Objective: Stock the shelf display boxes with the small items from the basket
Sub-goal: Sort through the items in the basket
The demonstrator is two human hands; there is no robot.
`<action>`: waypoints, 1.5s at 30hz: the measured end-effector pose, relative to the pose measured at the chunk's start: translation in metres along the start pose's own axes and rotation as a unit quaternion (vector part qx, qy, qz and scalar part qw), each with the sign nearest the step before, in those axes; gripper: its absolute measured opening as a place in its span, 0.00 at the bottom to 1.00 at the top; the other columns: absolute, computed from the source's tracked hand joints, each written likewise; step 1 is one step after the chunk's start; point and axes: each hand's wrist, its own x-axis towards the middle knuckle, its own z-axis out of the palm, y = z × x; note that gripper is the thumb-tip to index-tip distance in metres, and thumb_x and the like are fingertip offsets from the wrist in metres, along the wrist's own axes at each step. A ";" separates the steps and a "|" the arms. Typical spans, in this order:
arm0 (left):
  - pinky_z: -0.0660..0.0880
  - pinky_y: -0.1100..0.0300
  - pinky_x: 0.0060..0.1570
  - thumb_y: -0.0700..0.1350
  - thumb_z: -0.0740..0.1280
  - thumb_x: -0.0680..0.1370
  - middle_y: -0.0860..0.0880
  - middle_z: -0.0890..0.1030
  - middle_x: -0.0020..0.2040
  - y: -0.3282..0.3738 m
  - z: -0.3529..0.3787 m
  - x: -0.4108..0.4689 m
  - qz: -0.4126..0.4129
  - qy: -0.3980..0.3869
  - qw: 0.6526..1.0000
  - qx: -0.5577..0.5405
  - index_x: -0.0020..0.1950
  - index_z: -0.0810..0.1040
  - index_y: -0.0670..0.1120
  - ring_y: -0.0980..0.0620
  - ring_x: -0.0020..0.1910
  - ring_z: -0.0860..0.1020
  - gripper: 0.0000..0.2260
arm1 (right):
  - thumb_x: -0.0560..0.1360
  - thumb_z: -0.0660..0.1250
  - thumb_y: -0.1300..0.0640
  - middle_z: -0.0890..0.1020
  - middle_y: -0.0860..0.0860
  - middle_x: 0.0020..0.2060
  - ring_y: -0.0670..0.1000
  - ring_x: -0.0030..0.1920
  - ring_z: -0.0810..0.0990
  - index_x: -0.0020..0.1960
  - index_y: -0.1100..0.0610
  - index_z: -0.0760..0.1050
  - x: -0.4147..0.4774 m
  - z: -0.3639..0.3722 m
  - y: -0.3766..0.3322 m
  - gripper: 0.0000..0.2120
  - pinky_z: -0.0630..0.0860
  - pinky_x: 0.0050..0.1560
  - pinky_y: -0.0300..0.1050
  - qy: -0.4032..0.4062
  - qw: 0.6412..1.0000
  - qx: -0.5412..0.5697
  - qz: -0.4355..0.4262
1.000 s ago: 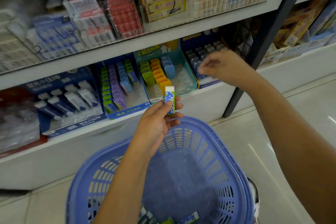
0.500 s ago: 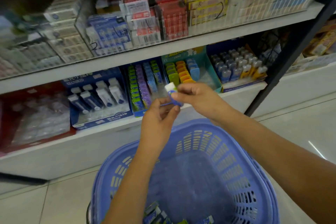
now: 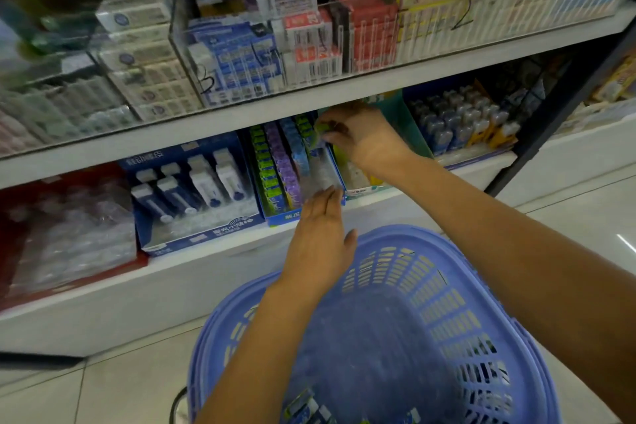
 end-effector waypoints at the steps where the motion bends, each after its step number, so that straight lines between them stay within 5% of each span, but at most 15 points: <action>1: 0.51 0.57 0.75 0.47 0.63 0.79 0.46 0.57 0.77 -0.001 0.000 0.000 0.003 0.003 1.000 -0.006 0.77 0.53 0.42 0.49 0.75 0.54 0.30 | 0.79 0.62 0.56 0.77 0.57 0.61 0.56 0.61 0.75 0.65 0.57 0.74 0.004 0.004 0.000 0.15 0.69 0.57 0.42 -0.020 0.999 -0.032 -0.004; 6: 0.51 0.58 0.75 0.47 0.62 0.79 0.47 0.56 0.77 -0.008 -0.001 -0.001 0.014 0.000 0.999 -0.031 0.77 0.53 0.44 0.50 0.76 0.53 0.30 | 0.80 0.59 0.55 0.74 0.57 0.64 0.58 0.64 0.71 0.67 0.55 0.72 0.013 0.012 -0.001 0.16 0.69 0.60 0.48 -0.065 0.988 -0.135 -0.040; 17: 0.49 0.60 0.73 0.47 0.61 0.80 0.47 0.56 0.77 -0.009 -0.002 0.001 0.019 -0.006 0.999 -0.038 0.77 0.53 0.44 0.50 0.76 0.53 0.29 | 0.81 0.57 0.53 0.79 0.58 0.54 0.58 0.55 0.75 0.56 0.58 0.79 0.021 0.008 -0.006 0.14 0.71 0.53 0.48 -0.122 0.977 -0.165 -0.063; 23: 0.48 0.60 0.74 0.47 0.61 0.80 0.47 0.56 0.77 -0.010 -0.002 0.001 0.022 -0.007 0.999 -0.035 0.77 0.53 0.43 0.50 0.76 0.53 0.29 | 0.76 0.67 0.54 0.82 0.54 0.54 0.53 0.56 0.78 0.54 0.57 0.79 0.026 0.008 -0.005 0.10 0.71 0.52 0.41 -0.075 0.991 -0.107 -0.024; 29: 0.52 0.60 0.74 0.46 0.62 0.80 0.48 0.58 0.77 -0.009 -0.005 -0.004 0.034 -0.006 0.997 -0.070 0.77 0.57 0.44 0.51 0.76 0.55 0.27 | 0.77 0.64 0.56 0.81 0.57 0.55 0.56 0.56 0.79 0.56 0.62 0.79 0.027 0.003 -0.016 0.12 0.76 0.56 0.45 -0.105 0.982 -0.155 -0.016; 31: 0.64 0.60 0.68 0.45 0.63 0.79 0.47 0.71 0.70 -0.006 -0.010 -0.012 0.064 0.052 0.987 -0.141 0.69 0.71 0.43 0.51 0.69 0.68 0.19 | 0.77 0.64 0.54 0.80 0.58 0.56 0.57 0.56 0.78 0.57 0.62 0.76 0.017 0.000 -0.024 0.14 0.76 0.55 0.47 -0.097 0.983 -0.154 -0.016; 33: 0.75 0.54 0.51 0.47 0.62 0.77 0.46 0.81 0.50 -0.006 -0.007 -0.020 0.067 0.089 0.979 -0.173 0.50 0.80 0.42 0.46 0.50 0.79 0.11 | 0.75 0.67 0.53 0.81 0.58 0.51 0.57 0.51 0.79 0.53 0.63 0.77 -0.005 -0.003 -0.029 0.14 0.76 0.49 0.47 -0.091 0.988 -0.123 -0.012; 35: 0.75 0.50 0.41 0.51 0.59 0.77 0.43 0.82 0.38 -0.010 0.007 -0.026 0.035 0.033 0.989 -0.137 0.39 0.79 0.41 0.43 0.39 0.79 0.17 | 0.71 0.72 0.51 0.82 0.55 0.41 0.53 0.43 0.78 0.44 0.61 0.78 -0.040 -0.002 -0.027 0.13 0.72 0.41 0.44 -0.131 0.988 -0.083 -0.016; 37: 0.76 0.49 0.45 0.50 0.57 0.80 0.40 0.83 0.43 -0.018 0.033 -0.035 -0.025 -0.106 0.992 -0.062 0.42 0.80 0.40 0.41 0.44 0.80 0.18 | 0.69 0.74 0.48 0.80 0.52 0.37 0.50 0.38 0.76 0.40 0.59 0.78 -0.080 0.009 -0.018 0.13 0.68 0.38 0.42 -0.243 0.967 -0.072 0.006; 41: 0.72 0.52 0.56 0.43 0.60 0.79 0.36 0.77 0.59 -0.051 0.096 -0.075 -0.125 -0.368 0.920 0.048 0.59 0.77 0.37 0.40 0.58 0.76 0.14 | 0.72 0.71 0.52 0.83 0.59 0.42 0.51 0.37 0.77 0.49 0.63 0.81 -0.147 0.068 0.009 0.14 0.69 0.36 0.41 -0.480 0.868 -0.096 0.080; 45: 0.70 0.55 0.58 0.41 0.66 0.77 0.39 0.75 0.64 -0.084 0.131 -0.126 -0.171 -0.482 0.856 0.080 0.64 0.73 0.38 0.43 0.62 0.74 0.16 | 0.74 0.70 0.50 0.79 0.61 0.46 0.55 0.44 0.77 0.58 0.66 0.75 -0.203 0.137 0.018 0.22 0.71 0.45 0.44 -0.584 0.800 -0.116 0.077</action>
